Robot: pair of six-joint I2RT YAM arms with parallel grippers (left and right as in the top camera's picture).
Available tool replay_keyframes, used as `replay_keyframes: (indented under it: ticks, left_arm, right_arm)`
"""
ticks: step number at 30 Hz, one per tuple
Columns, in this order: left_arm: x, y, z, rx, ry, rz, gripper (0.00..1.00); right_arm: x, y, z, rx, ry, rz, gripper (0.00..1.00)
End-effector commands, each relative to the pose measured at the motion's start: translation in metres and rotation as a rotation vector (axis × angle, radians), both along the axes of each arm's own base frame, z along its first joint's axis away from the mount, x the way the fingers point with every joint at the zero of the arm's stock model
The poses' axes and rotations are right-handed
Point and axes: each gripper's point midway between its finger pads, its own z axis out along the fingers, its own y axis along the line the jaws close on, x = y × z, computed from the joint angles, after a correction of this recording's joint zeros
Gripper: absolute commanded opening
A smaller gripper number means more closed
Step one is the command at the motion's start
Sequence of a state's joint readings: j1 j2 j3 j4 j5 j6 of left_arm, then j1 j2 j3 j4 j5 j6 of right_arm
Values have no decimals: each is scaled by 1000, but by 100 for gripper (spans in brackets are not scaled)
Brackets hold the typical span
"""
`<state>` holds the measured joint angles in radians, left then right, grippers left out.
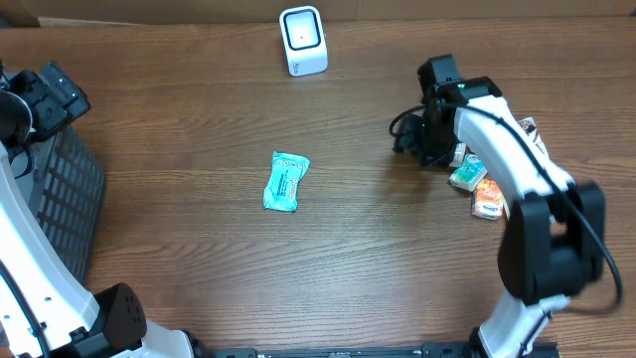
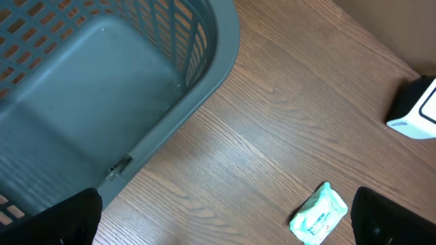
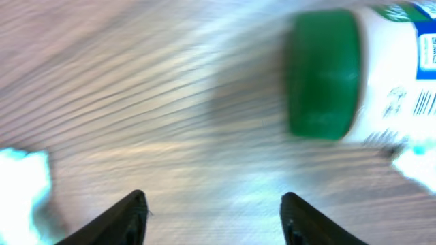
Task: Scan the item barcode
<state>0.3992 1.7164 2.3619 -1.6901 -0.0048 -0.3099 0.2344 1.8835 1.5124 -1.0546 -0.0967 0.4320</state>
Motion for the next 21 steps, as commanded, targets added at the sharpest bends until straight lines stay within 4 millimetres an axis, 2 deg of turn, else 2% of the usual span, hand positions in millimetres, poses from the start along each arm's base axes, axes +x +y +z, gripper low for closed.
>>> replay_keyframes:
  ticks: [1,10,13,16,21]
  left_arm:
    - [-3,-1,8,24,-20,-14,100]
    - [-3,-1,8,24,-20,-14,100]
    - [-3,-1,8,24,-20,-14,100]
    - [-3,-1,8,24,-20,-14,100]
    - [-3,-1,8,24,-20,-14,100]
  right_arm:
    - [-7,32,47,29,-127,116,67]
    - [-36,122,36,211,-119,321,69]
    - [-51,147,20,279,-81,299,69]
    - [-69,160,-3,308,-36,260,68]
    - [-91,194,-26,382,-67,318,62]
